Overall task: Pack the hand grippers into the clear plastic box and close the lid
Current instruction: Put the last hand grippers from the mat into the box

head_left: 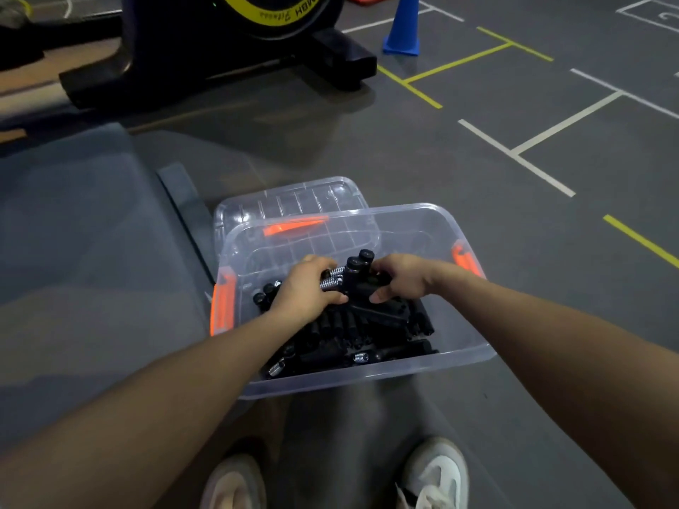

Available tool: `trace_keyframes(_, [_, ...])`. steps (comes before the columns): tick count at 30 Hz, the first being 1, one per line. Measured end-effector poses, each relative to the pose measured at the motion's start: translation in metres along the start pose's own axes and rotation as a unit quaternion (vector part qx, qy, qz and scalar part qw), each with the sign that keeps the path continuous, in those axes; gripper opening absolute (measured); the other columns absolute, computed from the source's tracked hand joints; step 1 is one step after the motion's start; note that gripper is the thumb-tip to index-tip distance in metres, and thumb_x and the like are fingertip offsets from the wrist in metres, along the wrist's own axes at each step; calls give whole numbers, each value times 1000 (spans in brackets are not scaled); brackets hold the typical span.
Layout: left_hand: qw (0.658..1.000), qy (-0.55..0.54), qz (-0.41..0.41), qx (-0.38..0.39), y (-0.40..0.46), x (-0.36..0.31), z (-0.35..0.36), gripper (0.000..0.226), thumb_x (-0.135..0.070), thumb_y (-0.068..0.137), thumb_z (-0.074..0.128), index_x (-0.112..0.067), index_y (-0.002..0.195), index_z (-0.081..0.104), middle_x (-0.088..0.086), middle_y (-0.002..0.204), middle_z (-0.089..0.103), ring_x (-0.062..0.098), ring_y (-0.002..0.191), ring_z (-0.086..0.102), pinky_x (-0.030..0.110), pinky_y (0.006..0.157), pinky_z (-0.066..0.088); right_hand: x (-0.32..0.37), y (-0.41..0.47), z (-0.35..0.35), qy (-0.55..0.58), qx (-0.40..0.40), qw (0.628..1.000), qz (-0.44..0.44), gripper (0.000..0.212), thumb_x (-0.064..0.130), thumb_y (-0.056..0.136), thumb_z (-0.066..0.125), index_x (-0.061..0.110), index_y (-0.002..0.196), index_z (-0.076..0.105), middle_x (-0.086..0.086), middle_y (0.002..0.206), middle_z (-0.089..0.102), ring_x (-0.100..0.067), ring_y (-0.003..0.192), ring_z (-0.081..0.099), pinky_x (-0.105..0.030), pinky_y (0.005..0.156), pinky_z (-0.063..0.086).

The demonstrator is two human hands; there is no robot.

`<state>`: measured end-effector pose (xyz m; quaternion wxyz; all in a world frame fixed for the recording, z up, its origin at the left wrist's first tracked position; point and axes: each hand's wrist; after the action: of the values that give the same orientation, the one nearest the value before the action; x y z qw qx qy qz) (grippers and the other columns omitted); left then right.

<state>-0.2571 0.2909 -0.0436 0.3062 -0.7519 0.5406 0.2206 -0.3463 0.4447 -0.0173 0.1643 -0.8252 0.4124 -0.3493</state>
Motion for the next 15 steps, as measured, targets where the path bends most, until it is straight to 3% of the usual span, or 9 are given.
trace_keyframes(2, [999,17,33,-13,-3,-5,-1,62,-20,65,82,-21,121,57,-1,121,50,19,113,52,33,97,44,5,3,2,-1,8,1000,-2,42,21,84,68,8,122,58,-9,113,63,-15,93,51,-21,82,36])
trace_keyframes(4, [997,39,55,-30,-5,-10,0,58,-22,63,82,-21,115,57,-5,117,49,17,110,51,37,93,46,9,3,4,2,16,1000,-1,41,22,83,69,8,121,59,-4,102,60,-16,92,51,-23,81,36])
trace_keyframes(10, [998,31,52,-25,-3,-16,1,49,-18,62,83,-17,102,55,-9,96,43,15,88,47,28,75,40,10,-1,4,11,16,1000,10,39,20,84,68,6,119,58,-1,98,55,-16,92,51,-24,81,37])
trace_keyframes(15, [997,18,68,-18,-3,-17,1,40,-20,65,80,-17,96,56,-7,91,50,17,86,52,28,73,40,4,-3,4,41,4,999,8,42,19,83,69,6,121,57,-6,106,61,-17,95,53,-24,84,39])
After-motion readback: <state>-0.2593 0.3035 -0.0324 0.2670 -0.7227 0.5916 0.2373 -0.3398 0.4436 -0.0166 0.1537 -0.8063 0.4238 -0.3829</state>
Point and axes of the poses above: each hand's wrist, its own y-axis towards the middle knuckle, its own z-axis out of the palm, x = y × z
